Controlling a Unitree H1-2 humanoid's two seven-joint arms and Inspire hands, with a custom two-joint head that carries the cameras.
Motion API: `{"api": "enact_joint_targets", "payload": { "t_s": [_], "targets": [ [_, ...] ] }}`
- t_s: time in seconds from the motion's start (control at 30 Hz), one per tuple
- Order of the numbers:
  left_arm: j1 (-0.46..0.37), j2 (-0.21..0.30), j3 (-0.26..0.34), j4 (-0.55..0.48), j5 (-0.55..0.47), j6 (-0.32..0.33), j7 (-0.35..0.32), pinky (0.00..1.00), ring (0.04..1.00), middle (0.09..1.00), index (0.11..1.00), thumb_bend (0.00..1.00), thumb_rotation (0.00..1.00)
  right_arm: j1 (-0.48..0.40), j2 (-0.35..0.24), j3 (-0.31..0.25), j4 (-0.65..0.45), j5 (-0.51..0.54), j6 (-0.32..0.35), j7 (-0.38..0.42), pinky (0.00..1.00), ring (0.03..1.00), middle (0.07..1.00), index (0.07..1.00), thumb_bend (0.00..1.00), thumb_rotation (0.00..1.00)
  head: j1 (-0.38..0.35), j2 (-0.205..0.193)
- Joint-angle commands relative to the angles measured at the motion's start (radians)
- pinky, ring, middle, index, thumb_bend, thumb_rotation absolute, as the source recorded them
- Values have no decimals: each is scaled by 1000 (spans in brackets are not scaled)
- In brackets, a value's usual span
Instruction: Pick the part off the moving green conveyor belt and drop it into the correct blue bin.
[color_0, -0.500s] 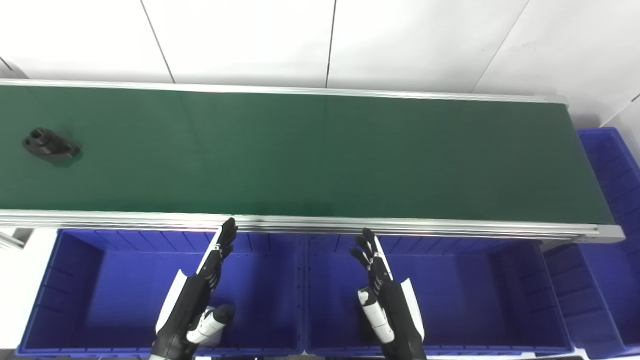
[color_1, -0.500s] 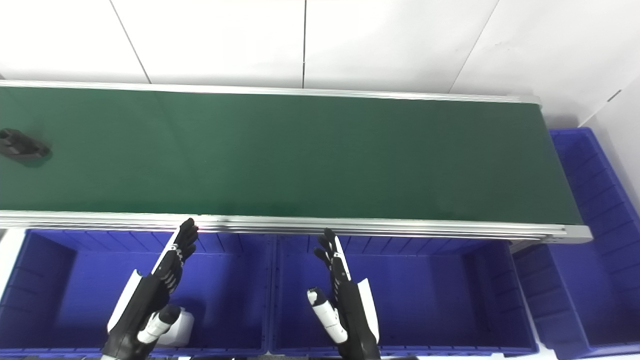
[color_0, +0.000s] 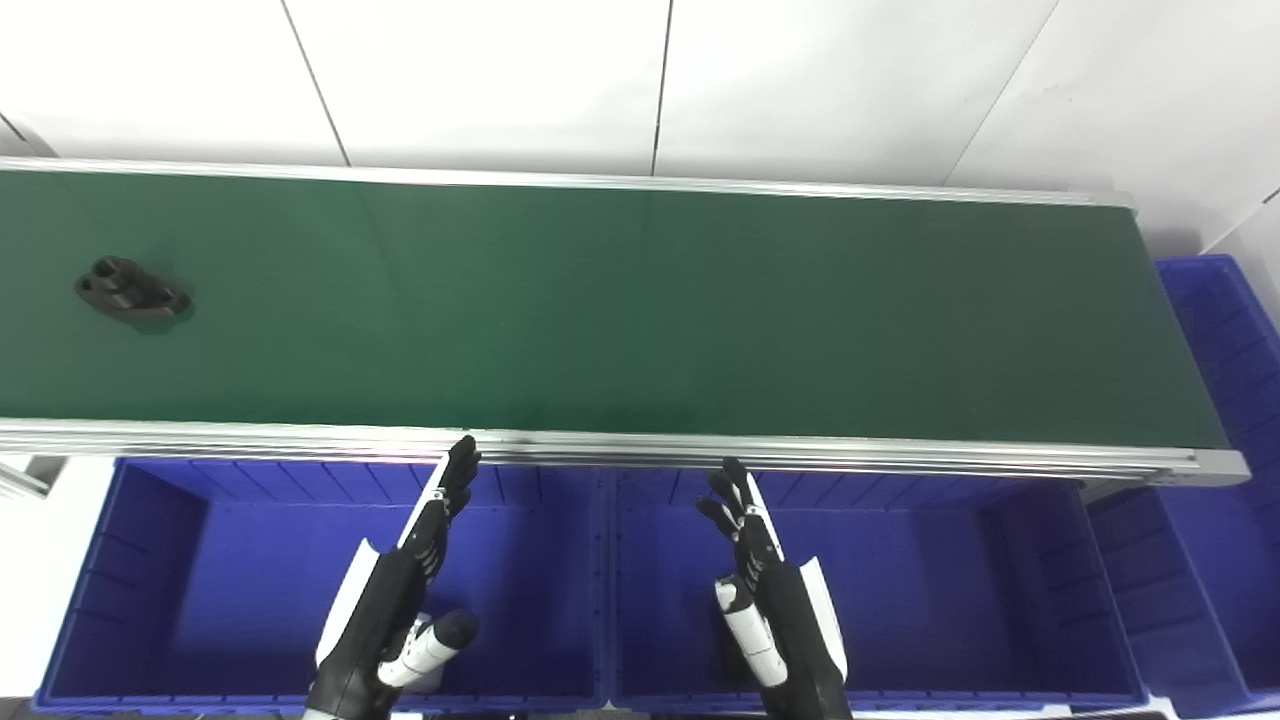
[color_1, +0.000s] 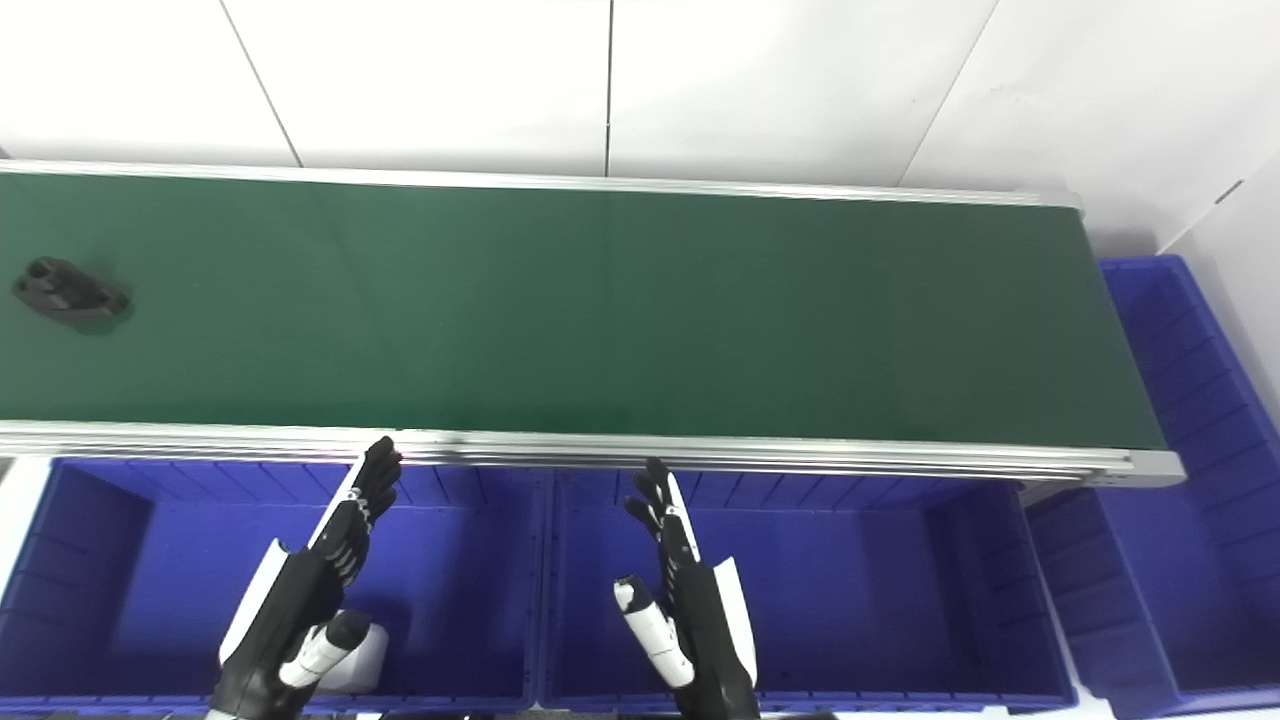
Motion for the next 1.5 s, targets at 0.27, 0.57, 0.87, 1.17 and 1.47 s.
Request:
{"api": "enact_joint_targets", "payload": {
  "t_s": [0.27, 0.57, 0.87, 1.17, 1.47],
  "targets": [
    [13, -4, 3, -22, 2, -19, 19, 1000, 1000, 1000, 1000, 946, 913, 30, 62, 54, -8, 7, -48, 6, 976, 928, 965, 998, 811, 954, 14, -9],
    [16, -15, -5, -15, 11, -17, 25, 1000, 1000, 1000, 1000, 937, 919, 32, 48, 44, -3, 10, -45, 9, 975, 946, 981, 1000, 814, 971, 43, -25],
    [13, -16, -7, -11, 6, -23, 29, 995, 1000, 1000, 1000, 937, 901, 31, 46, 44, -1, 14, -40, 12, 979, 954, 983, 999, 813, 976, 35, -24],
    [14, -10, -8, -18, 5, -11, 24, 997, 1000, 1000, 1000, 934, 896, 33, 48, 47, -4, 13, -40, 12, 978, 947, 980, 996, 812, 960, 37, -22],
    [3, -10, -15, 40, 7, -48, 24, 994, 1000, 1000, 1000, 936, 898, 17, 45, 38, 49, 34, -87, 11, 997, 950, 983, 1000, 813, 962, 92, -97]
  ]
}}
